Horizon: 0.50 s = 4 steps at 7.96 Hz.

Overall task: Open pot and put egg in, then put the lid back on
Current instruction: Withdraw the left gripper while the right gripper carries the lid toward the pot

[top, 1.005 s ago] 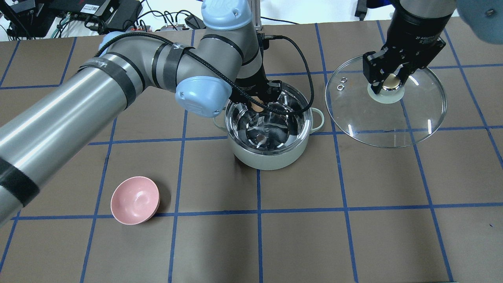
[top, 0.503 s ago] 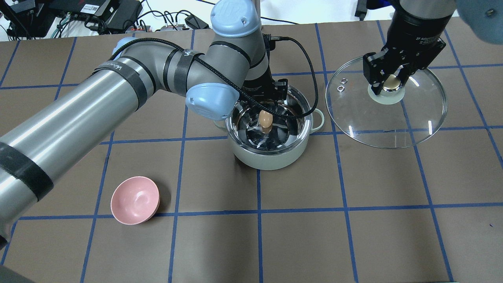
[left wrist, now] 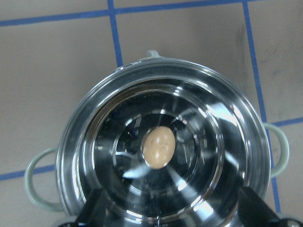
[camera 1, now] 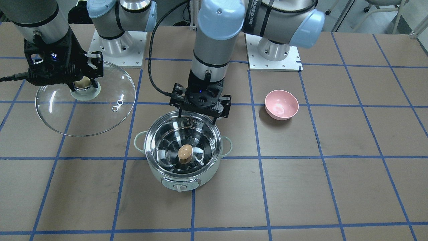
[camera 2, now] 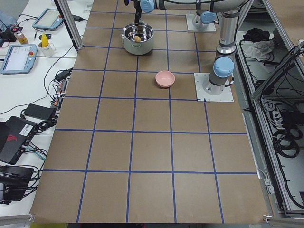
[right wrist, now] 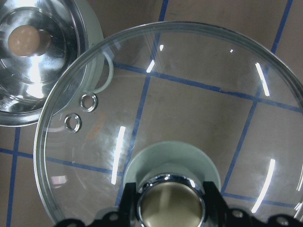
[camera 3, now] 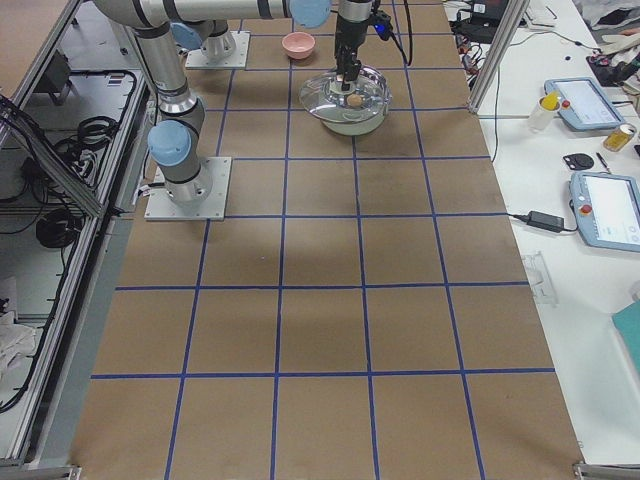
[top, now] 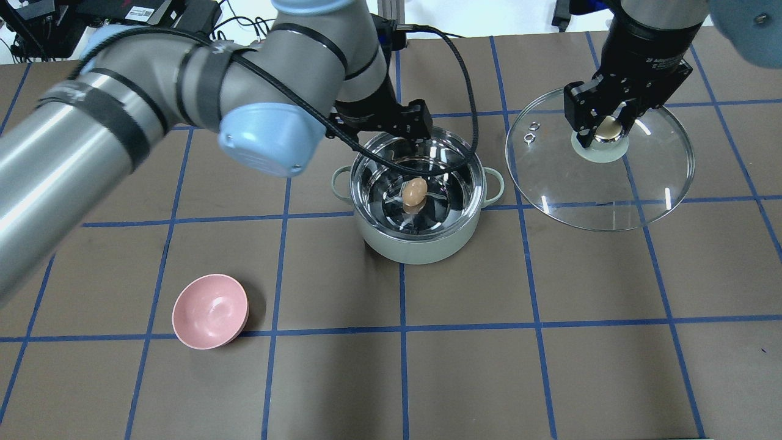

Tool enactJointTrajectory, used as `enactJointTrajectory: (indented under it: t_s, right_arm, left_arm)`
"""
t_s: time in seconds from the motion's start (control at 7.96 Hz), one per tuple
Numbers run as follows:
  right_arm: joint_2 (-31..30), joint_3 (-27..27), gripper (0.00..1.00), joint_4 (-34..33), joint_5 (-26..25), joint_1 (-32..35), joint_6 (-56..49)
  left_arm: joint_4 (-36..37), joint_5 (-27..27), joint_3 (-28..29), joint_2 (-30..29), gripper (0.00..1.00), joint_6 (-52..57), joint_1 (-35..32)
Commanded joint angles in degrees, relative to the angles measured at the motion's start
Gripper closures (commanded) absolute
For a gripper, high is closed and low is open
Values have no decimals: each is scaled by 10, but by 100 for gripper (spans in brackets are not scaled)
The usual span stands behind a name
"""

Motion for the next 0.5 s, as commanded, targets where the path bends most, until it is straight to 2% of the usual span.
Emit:
enactJointTrajectory:
  t_s: [0.0,0.13,0.38]
  right_arm:
    - [-1,3,100,-1,-3,0,0]
    - [-1,4,100,-4,1,1,0]
    - [-3,4,100,-5,3,10,2]
  left_arm:
    - [-170,3,-3,103,0,87,108]
    - [-210,5,-11,125,0,146,154]
    - [-198,3,-57,147,0,200,220]
